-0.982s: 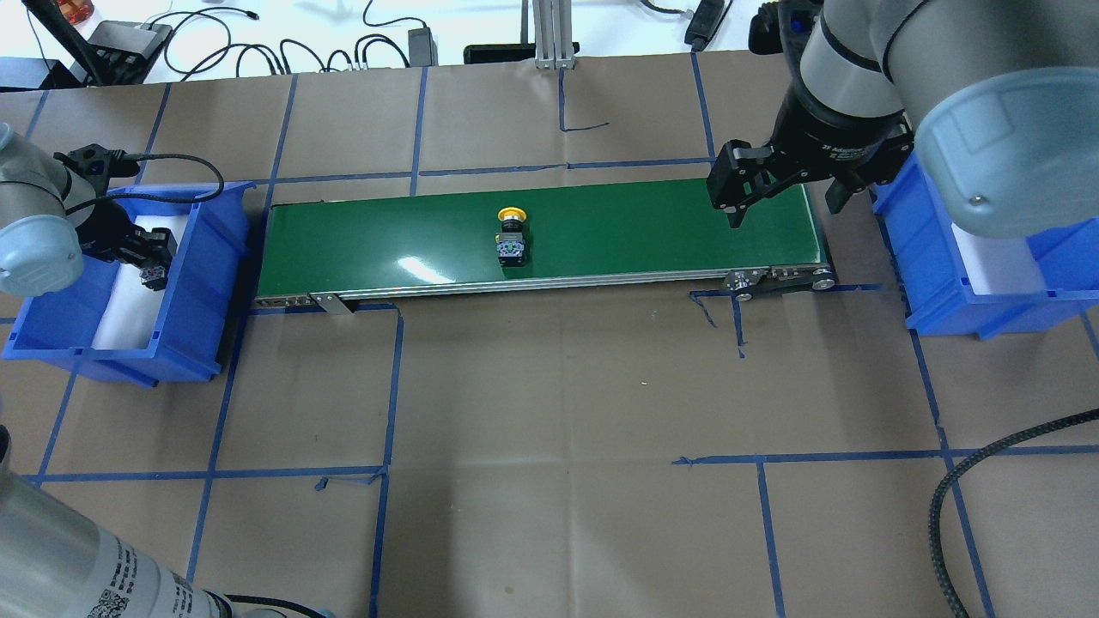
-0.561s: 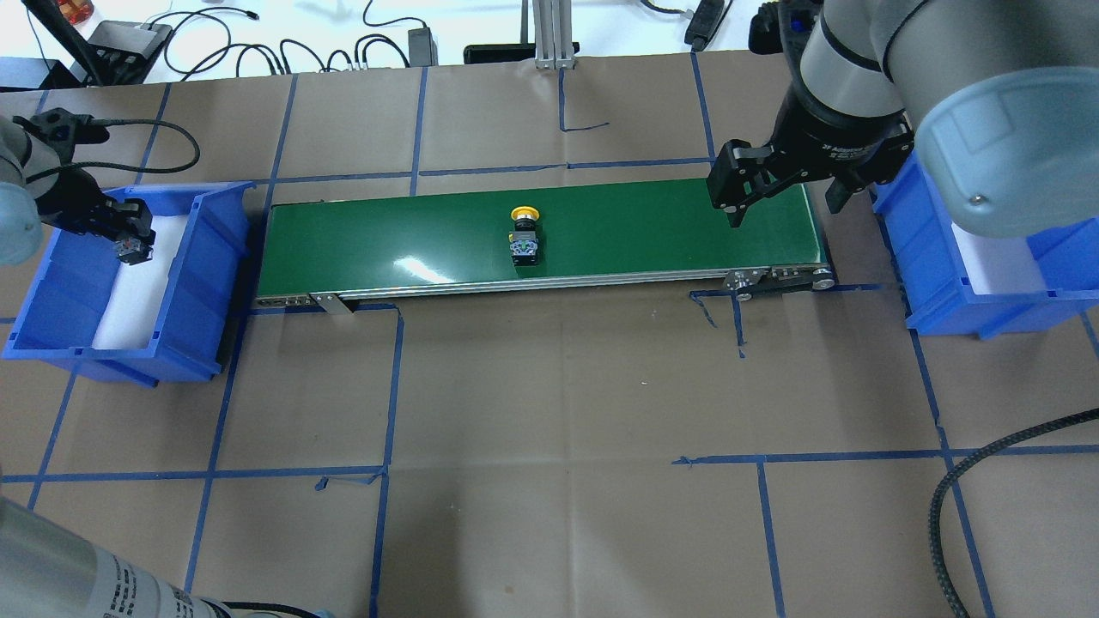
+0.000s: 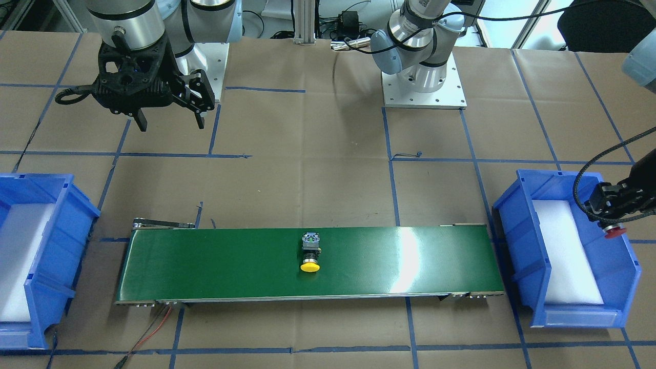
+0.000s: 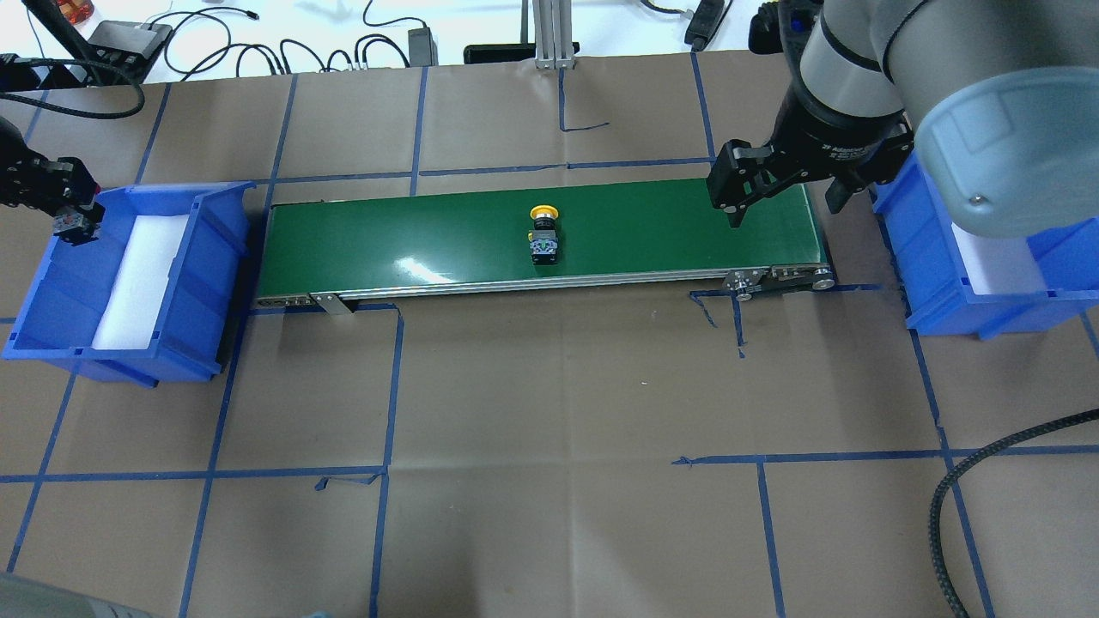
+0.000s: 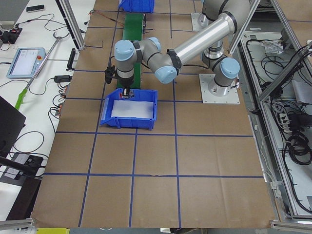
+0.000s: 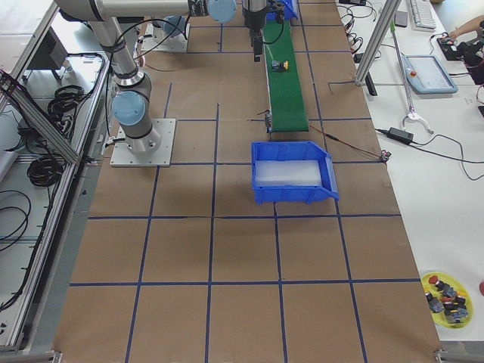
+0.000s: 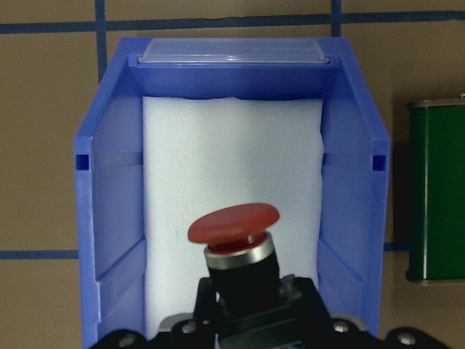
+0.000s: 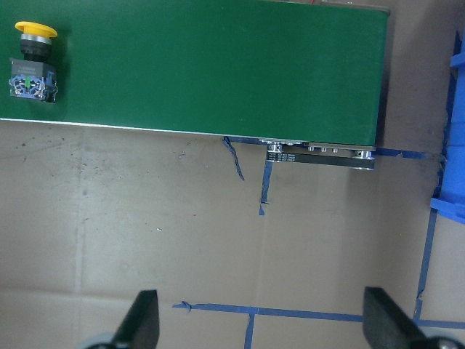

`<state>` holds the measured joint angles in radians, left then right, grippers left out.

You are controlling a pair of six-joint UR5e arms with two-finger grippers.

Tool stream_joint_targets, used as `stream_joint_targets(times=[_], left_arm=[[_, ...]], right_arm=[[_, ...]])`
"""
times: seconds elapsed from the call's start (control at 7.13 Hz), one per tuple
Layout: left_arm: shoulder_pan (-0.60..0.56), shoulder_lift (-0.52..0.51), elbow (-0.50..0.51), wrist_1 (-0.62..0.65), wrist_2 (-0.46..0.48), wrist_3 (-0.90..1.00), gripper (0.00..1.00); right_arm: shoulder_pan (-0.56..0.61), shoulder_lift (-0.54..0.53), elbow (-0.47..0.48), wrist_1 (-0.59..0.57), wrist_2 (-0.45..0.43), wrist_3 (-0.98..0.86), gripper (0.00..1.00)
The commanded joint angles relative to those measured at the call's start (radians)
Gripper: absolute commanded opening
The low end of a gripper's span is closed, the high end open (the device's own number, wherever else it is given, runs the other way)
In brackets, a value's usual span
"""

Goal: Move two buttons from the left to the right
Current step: 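Place the red button on the conveyor with the left gripper and withdraw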

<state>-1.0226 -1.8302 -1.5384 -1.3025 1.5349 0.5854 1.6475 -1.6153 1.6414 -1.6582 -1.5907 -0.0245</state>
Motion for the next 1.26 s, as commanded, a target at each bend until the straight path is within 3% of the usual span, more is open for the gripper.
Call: stream_joint_targets(times=[0.0, 0.56, 1.12], left_arm=[[-0.101, 0.023, 0.006, -0.021, 0.011, -0.047, 0.00], [-0.338, -0.006, -0.022, -0.005, 0.057, -0.390, 0.01], [-0.367, -0.113, -0.029, 0.051, 0.059, -0.401, 0.00]], right_arm=[[0.000, 0.000, 0.000, 0.000, 0.000, 0.000, 1.00], [0.000, 0.000, 0.000, 0.000, 0.000, 0.000, 1.00], [0.000, 0.003, 0.000, 0.000, 0.000, 0.000, 1.00]])
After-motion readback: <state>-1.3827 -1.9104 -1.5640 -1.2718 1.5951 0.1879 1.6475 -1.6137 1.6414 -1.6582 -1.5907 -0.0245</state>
